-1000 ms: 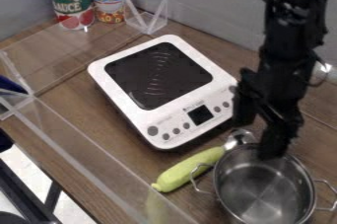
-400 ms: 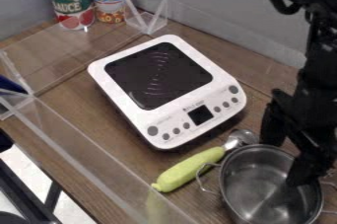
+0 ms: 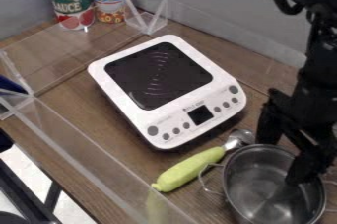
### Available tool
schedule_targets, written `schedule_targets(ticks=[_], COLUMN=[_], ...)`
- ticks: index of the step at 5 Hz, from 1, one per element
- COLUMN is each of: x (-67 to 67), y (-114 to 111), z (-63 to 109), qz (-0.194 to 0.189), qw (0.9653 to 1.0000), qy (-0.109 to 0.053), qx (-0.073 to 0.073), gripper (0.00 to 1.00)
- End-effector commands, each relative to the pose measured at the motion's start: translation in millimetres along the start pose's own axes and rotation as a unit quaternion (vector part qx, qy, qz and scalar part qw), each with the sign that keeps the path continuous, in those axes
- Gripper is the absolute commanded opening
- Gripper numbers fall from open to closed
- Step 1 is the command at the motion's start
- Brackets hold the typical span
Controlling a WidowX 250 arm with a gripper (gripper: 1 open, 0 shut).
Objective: Remove silver pot from the white and black stove top and place it on the table
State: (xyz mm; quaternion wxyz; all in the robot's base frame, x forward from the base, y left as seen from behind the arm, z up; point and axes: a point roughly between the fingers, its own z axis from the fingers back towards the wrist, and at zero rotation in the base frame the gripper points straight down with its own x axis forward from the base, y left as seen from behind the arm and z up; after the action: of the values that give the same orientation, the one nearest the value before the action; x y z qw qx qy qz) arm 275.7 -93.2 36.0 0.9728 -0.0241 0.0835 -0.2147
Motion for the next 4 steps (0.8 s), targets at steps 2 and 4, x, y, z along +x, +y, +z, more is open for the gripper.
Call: schedule_targets(ticks=[2,4], x=[-1.8,-16.9], y=[12.2,19.8], z=[15.8,20.3], qz=[0.029,0.038], qw=[0.9994,0.9991], qy=[-0.016,-0.011], qx=[0.008,0.015], gripper=[1.00,1.00])
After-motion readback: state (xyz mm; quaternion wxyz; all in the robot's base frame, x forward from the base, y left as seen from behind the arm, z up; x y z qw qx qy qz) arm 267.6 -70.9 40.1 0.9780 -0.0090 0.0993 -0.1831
